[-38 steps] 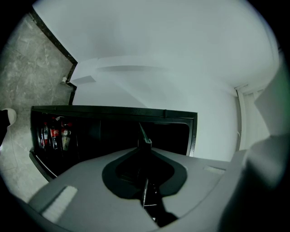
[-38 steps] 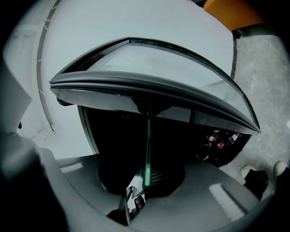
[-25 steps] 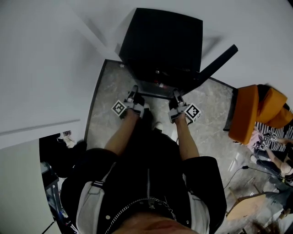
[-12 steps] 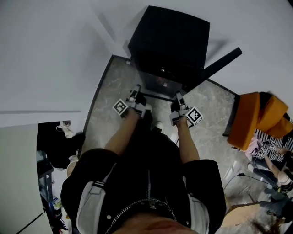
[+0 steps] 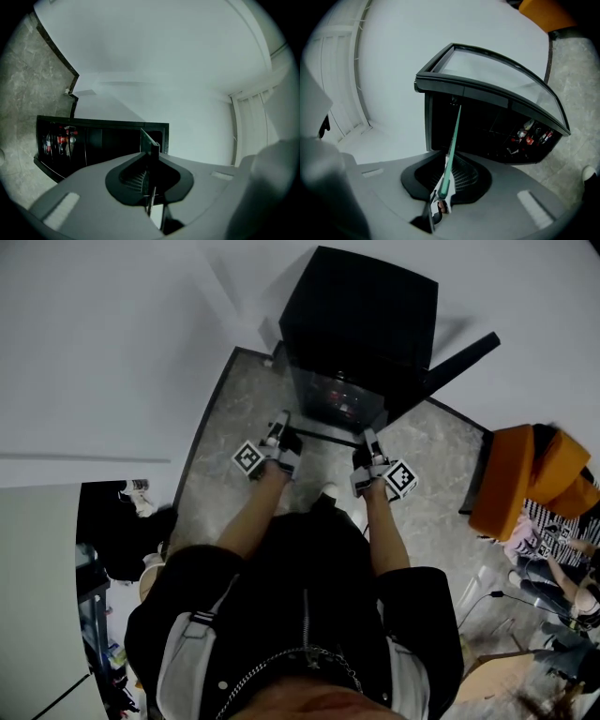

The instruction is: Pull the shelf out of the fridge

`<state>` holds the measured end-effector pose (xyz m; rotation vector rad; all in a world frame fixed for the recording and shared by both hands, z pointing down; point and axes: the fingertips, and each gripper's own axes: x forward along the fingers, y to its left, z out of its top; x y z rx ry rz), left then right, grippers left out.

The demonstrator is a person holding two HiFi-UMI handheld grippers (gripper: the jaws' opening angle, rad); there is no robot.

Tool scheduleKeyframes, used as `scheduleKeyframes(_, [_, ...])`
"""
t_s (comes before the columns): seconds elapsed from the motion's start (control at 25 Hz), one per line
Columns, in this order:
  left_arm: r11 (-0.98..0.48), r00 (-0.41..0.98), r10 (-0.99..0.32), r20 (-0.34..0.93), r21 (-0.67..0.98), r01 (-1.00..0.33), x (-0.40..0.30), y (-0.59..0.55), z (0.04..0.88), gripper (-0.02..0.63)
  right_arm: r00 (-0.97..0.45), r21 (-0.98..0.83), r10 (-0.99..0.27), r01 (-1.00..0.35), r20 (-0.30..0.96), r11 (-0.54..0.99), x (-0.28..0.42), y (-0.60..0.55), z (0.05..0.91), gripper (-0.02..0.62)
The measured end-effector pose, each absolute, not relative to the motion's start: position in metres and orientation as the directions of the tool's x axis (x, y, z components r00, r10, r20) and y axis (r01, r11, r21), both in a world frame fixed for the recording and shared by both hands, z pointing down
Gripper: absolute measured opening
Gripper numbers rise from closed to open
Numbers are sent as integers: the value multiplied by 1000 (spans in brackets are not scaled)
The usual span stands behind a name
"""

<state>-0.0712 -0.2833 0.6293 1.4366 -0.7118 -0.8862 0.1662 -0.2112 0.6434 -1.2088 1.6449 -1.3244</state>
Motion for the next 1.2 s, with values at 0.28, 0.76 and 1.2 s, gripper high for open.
scheduleKeyframes(0.28, [-82,555,-823,-122,992,95,-90,-257,621,29,-288,-966,-958,-250,13,62,144,-176,635,43])
scheduleKeyframes(0.76, [-93,583,-800,-143,989,115,-119,-189,615,29,-252,-961,-968,-268,0,70,113,-100,624,43])
scheduleKeyframes(1.2, [-98,584,-797,-156,987,129,-136,-140,614,29,-252,-957,-968,-278,-7,79,96,-51,621,41])
